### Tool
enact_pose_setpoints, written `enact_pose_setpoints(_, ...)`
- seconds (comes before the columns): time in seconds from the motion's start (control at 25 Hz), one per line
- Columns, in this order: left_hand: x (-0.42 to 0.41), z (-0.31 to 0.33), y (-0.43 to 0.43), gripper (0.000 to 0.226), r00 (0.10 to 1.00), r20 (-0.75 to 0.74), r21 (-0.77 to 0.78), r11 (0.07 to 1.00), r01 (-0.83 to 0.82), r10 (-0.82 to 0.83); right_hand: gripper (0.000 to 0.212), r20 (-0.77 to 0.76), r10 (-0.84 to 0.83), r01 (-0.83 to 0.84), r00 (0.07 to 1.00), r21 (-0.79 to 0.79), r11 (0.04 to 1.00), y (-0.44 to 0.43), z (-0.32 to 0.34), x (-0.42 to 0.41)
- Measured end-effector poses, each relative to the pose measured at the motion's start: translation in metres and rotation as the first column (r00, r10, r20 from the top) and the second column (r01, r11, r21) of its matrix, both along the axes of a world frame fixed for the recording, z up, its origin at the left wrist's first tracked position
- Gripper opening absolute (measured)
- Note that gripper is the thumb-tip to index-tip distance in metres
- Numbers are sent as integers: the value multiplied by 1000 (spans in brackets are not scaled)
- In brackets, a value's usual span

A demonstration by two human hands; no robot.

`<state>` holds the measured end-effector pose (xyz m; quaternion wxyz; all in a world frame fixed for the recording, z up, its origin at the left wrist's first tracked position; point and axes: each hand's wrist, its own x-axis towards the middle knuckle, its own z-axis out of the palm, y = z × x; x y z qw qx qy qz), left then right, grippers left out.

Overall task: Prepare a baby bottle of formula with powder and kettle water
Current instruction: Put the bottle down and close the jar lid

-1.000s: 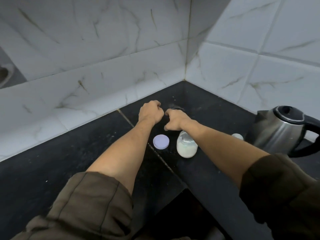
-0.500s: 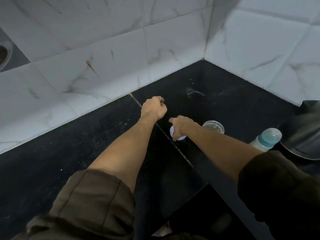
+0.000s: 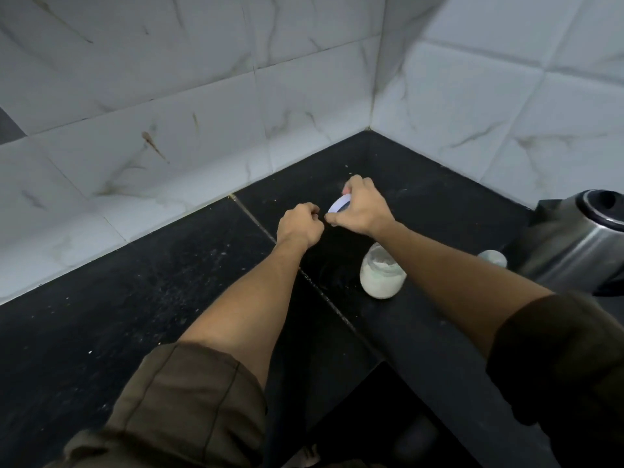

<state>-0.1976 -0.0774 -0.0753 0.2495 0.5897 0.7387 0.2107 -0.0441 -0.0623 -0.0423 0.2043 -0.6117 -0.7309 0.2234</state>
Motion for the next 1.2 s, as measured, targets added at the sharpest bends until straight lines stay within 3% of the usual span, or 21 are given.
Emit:
enact_pose_setpoints(0.16,36,8,-13,53,995,60,-64,995,82,-78,45,-99,-90,97,991,62,993,-21,5,43)
enact_pose_setpoints(0.32,66,12,-34,59,977,58,-177,961,212,-205,57,-54,-55,59,997,86,995,-50,6,73)
enact_pose_setpoints(0.52,78,-4,-52,89,960,151,-291,918,270,-234,52,-60,20,-14,998,90,996,-68,-9,91)
enact_pose_setpoints(0.8,85,-32,-64,83,958,243,-199,958,206,-155,46,-49,117,-116,992,24,993,-83,-33,97)
enact_pose_setpoints(0.92,86,-37,-69,76,955,259,-153,970,187,-143,47,-54,113,-113,992,2,994,-87,-44,96)
enact_pose_setpoints(1.2,87,-45,-77,84,948,280,-64,983,173,-148,51,-16,73,-72,997,31,997,-93,-50,97)
